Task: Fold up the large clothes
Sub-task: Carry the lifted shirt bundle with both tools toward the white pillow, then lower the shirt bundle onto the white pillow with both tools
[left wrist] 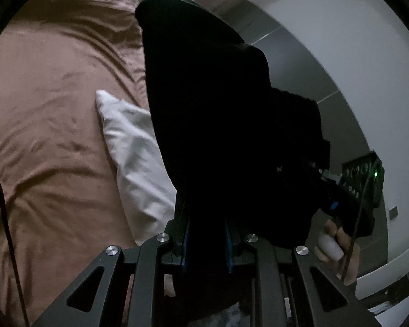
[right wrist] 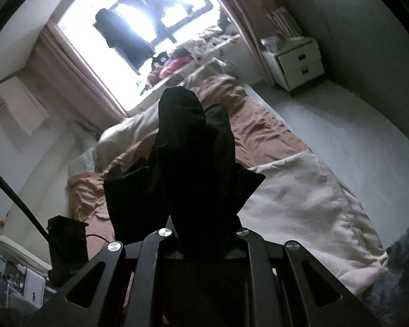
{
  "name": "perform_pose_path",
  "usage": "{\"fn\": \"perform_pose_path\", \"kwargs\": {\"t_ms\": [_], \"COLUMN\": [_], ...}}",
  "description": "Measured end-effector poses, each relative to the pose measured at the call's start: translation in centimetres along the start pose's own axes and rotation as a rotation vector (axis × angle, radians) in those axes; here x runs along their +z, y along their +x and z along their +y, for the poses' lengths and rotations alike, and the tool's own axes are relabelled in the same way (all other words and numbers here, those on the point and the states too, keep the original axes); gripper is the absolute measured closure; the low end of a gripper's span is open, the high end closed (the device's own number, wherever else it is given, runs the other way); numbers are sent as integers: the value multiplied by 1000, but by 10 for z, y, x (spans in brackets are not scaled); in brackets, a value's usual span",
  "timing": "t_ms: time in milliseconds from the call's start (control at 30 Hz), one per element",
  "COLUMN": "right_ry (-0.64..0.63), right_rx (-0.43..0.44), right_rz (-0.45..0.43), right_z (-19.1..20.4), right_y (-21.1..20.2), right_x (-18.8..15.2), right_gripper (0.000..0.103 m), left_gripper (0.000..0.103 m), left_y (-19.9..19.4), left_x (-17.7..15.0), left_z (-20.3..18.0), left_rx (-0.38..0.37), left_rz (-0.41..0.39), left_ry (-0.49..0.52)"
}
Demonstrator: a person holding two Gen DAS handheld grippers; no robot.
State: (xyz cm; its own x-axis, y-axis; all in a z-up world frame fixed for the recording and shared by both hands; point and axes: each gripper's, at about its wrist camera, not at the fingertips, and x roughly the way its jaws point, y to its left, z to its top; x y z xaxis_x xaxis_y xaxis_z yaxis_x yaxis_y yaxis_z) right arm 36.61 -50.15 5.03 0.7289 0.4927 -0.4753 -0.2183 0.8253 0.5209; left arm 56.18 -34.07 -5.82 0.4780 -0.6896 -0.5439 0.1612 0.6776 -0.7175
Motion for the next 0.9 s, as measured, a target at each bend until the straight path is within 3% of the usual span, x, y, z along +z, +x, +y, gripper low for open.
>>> {"fn": "perform_pose_path", "kwargs": {"t_ms": [367,467,567,733,900], "right_ry": [81,149,208,249,233], "right_rx": [-114,-160,-255,-288,-330], "right_rz": [130,157,168,66,-19], "right_z": [-16,-23,-30,-24,1], "right_y": [71,92,107,73,-3], "right_x": [37,41,42,50,43], "right_gripper": [91,84,66,26,26], "left_gripper": [82,82,82,80,78], "left_y": [57,70,81,86,91], "left_x": [22,26,27,28,36], "left_z": [37,49,56,50,40], "left_rx": [64,78,75,62,85], "left_rz": [85,107,127,137,150], "left_ry": [-15,-28,-34,-5,38]}}
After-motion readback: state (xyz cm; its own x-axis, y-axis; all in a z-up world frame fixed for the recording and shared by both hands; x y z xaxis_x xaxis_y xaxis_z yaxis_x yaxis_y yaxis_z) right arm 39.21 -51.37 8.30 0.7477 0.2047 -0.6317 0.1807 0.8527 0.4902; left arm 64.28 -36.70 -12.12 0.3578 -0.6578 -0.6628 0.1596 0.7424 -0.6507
